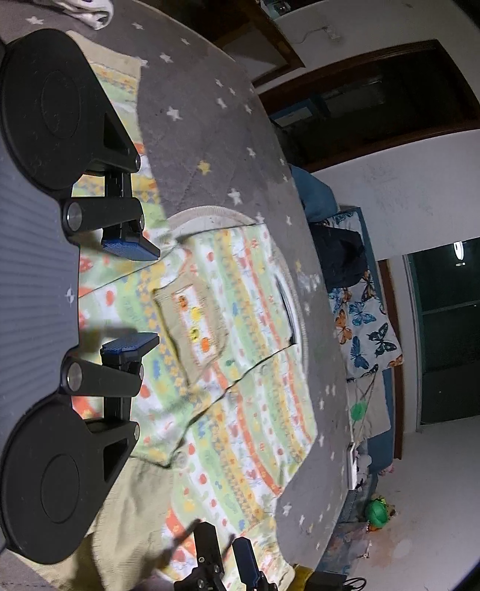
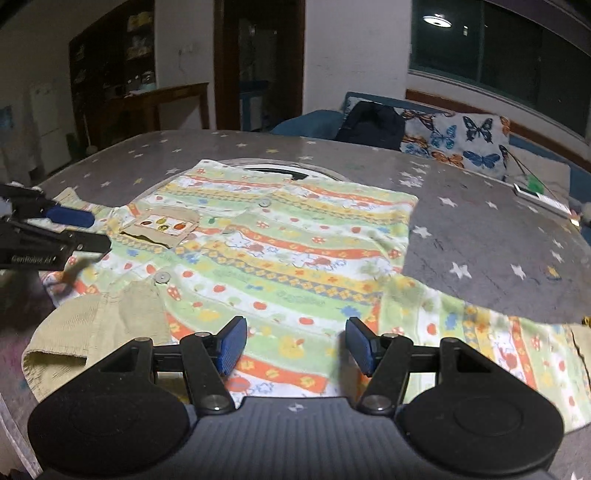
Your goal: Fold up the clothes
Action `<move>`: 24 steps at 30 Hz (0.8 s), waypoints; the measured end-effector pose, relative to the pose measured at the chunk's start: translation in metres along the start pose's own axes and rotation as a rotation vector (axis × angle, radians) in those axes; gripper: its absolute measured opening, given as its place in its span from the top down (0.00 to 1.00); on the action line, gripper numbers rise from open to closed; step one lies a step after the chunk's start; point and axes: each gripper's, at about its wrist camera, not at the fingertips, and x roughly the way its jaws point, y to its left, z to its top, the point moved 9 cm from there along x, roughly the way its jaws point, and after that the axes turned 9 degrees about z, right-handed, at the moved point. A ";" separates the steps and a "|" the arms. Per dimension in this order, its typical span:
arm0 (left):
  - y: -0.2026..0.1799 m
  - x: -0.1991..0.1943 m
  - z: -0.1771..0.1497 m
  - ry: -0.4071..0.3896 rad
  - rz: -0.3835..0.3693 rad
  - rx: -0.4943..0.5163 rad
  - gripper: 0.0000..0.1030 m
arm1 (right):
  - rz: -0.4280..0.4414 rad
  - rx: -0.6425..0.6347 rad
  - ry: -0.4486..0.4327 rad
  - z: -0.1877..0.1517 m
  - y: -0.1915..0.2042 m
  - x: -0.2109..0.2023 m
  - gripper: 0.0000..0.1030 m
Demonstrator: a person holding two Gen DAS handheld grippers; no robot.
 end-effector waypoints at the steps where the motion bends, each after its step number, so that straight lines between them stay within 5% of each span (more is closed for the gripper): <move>1: 0.000 0.002 0.005 -0.002 -0.003 -0.002 0.55 | 0.003 0.004 -0.004 0.004 -0.001 -0.001 0.41; 10: 0.000 0.039 0.039 0.043 -0.021 -0.050 0.56 | -0.043 0.078 -0.009 0.046 -0.047 0.018 0.47; 13: -0.002 0.053 0.045 0.053 -0.023 -0.051 0.63 | -0.067 0.098 -0.001 0.054 -0.064 0.029 0.50; 24: -0.004 0.091 0.042 0.106 -0.004 -0.040 0.66 | -0.108 0.173 0.041 0.067 -0.108 0.077 0.66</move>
